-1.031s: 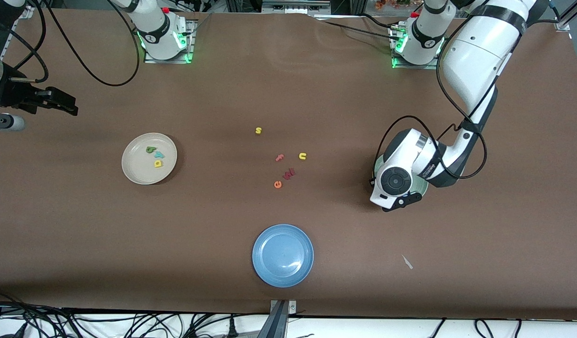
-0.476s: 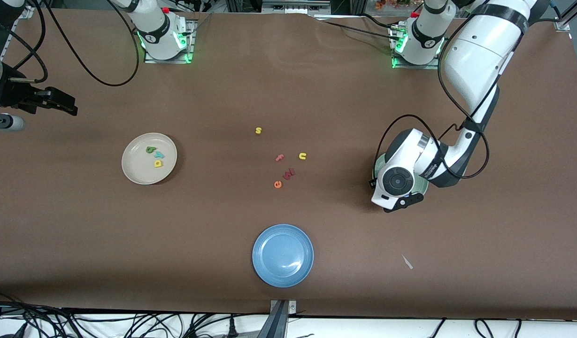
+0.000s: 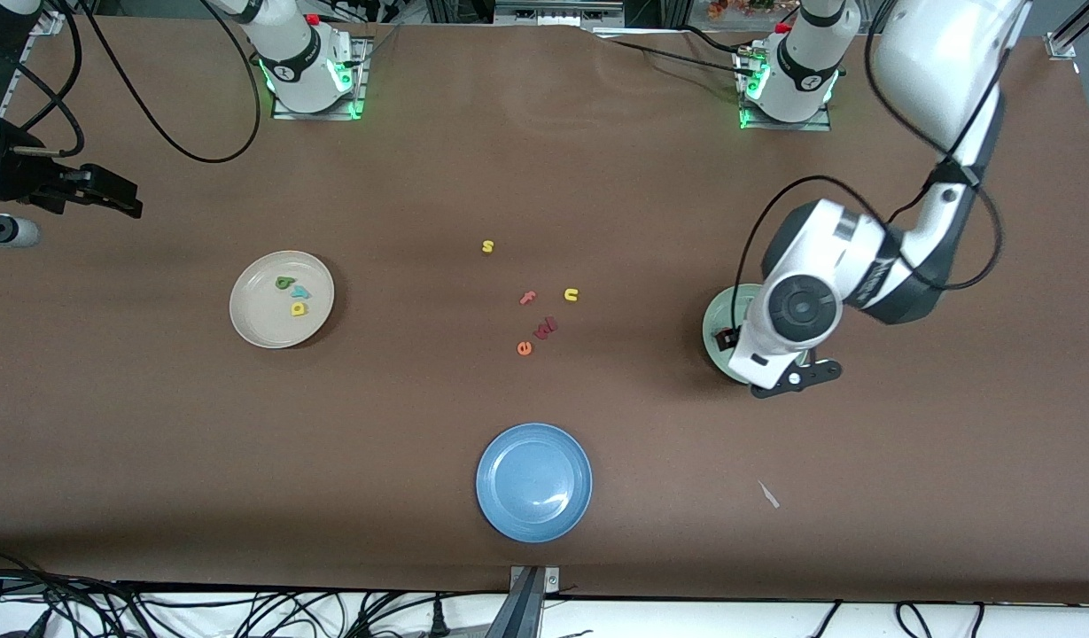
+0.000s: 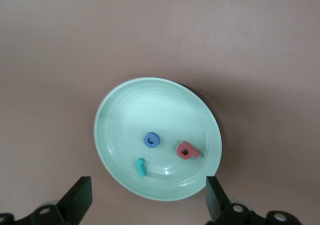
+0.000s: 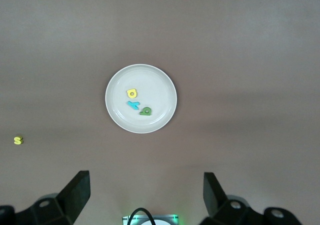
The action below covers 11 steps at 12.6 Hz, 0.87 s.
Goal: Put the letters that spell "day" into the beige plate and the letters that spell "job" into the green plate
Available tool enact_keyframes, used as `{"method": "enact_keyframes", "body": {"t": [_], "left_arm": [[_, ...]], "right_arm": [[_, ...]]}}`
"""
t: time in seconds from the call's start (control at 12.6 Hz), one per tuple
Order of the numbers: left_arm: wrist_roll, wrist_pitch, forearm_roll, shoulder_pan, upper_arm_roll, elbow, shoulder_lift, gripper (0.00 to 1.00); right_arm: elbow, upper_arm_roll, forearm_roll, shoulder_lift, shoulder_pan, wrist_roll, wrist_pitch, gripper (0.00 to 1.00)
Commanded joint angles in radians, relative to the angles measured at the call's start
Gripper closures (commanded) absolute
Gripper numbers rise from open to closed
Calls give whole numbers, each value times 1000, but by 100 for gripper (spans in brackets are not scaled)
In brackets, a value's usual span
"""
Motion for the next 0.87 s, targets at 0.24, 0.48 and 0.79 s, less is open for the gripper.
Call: {"method": "enact_keyframes", "body": {"t": [0.24, 0.48, 0.79], "left_arm": [[292, -66, -86, 31, -6, 26, -165, 0], [316, -224, -140, 31, -7, 158, -165, 0], [492, -232, -221, 103, -3, 181, -211, 0]], "right_arm": [[-21, 8, -3, -20, -16, -11, 17, 0], [-10, 8, -12, -16, -16, -11, 22, 0], [-6, 9, -15, -13, -8, -4, 48, 0]]}}
